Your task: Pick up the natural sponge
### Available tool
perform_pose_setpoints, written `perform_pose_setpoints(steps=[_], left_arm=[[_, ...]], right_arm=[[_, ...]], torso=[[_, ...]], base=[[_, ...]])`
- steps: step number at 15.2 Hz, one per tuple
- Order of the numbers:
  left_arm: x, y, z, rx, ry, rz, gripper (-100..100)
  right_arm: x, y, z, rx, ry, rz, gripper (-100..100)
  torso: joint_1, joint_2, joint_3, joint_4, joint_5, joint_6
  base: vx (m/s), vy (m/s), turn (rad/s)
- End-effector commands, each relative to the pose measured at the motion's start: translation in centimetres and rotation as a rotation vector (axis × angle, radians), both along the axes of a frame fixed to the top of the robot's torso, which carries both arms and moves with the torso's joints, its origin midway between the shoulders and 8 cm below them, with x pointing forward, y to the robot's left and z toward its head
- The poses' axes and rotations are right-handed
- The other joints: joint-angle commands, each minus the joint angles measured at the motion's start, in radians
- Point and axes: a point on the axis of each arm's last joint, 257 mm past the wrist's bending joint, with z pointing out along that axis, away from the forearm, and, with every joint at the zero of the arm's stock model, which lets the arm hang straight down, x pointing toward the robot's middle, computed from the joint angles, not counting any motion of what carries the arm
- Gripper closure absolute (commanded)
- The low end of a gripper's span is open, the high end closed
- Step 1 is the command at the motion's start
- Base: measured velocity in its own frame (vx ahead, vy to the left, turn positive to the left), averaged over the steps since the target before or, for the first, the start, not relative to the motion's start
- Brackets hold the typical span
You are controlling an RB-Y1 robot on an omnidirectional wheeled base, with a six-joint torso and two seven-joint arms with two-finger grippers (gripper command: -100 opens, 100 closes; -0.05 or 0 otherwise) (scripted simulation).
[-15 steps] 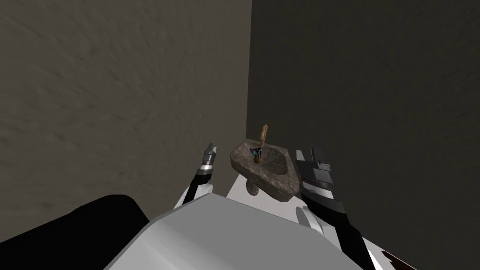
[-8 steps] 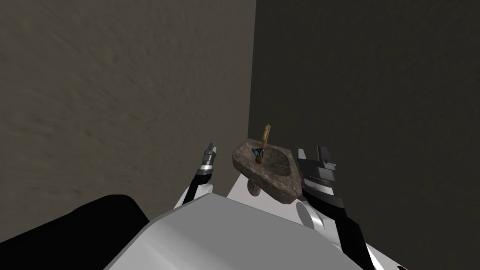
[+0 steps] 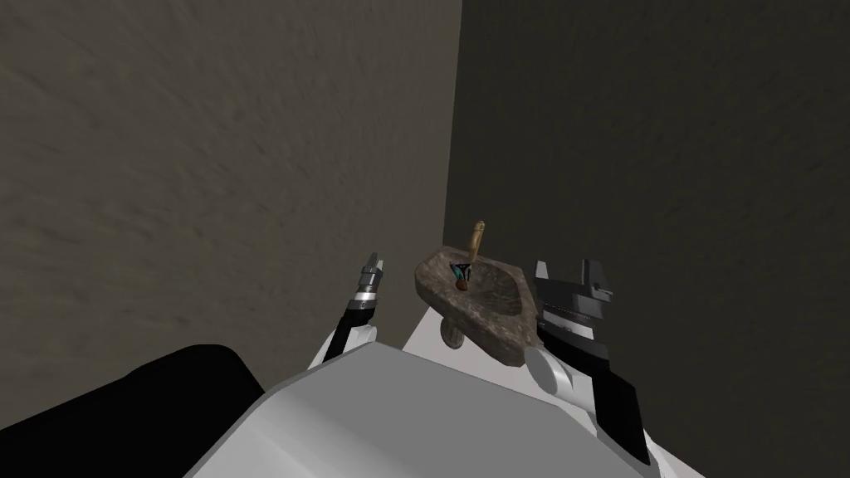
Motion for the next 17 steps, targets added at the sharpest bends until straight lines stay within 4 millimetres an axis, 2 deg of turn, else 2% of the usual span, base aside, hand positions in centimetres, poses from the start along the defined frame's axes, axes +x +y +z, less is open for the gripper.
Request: perform_pose_setpoints(steps=[1, 5, 6, 9, 10, 12, 13, 16, 17], left_arm=[[0.0, 0.0, 0.0, 0.0, 0.0, 0.0, 0], [0.0, 0.0, 0.0, 0.0, 0.0, 0.0, 0], [0.0, 0.0, 0.0, 0.0, 0.0, 0.0, 0], [0.0, 0.0, 0.0, 0.0, 0.0, 0.0, 0], [0.0, 0.0, 0.0, 0.0, 0.0, 0.0, 0], [0.0, 0.0, 0.0, 0.0, 0.0, 0.0, 0], [0.0, 0.0, 0.0, 0.0, 0.0, 0.0, 0], [0.0, 0.0, 0.0, 0.0, 0.0, 0.0, 0], [0.0, 0.0, 0.0, 0.0, 0.0, 0.0, 0]], right_arm=[[0.1, -1.2, 0.0, 0.045, -0.023, 0.007, -100], [0.4, -3.1, 0.0, 0.118, -0.057, 0.015, -100], [0.7, -4.2, 0.2, 0.142, -0.088, 0.009, -100], [0.6, -5.0, -0.1, 0.186, -0.092, 0.019, -100], [0.9, -6.3, 0.0, 0.221, -0.127, 0.012, -100], [0.9, -7.0, -0.2, 0.259, -0.131, 0.02, -100], [1.0, -8.3, -0.1, 0.288, -0.167, 0.009, -100], [1.1, -9.1, -0.5, 0.336, -0.172, 0.019, -100], [1.2, -10.6, -0.5, 0.374, -0.211, 0.007, -100]], torso=[[0.0, 0.0, 0.0, 0.0, 0.0, 0.0], [0.0, 0.0, 0.0, 0.0, 0.0, 0.0], [0.0, 0.0, 0.0, 0.0, 0.0, 0.0], [0.0, 0.0, 0.0, 0.0, 0.0, 0.0], [0.0, 0.0, 0.0, 0.0, 0.0, 0.001], [0.0, 0.0, 0.0, 0.0, 0.0, 0.0], [0.0, 0.0, 0.0, 0.0, 0.0, 0.0], [0.0, 0.0, 0.0, 0.0, 0.0, 0.0], [0.0, 0.0, 0.0, 0.0, 0.0, 0.001]], base=[[-0.009, 0.003, 0.119], [-0.006, 0.001, 0.082], [-0.006, 0.003, 0.111], [-0.004, 0.001, 0.06], [-0.005, 0.004, 0.096], [-0.005, 0.001, 0.104], [-0.006, 0.003, 0.118], [-0.004, 0.001, 0.072], [-0.004, 0.004, 0.104]])
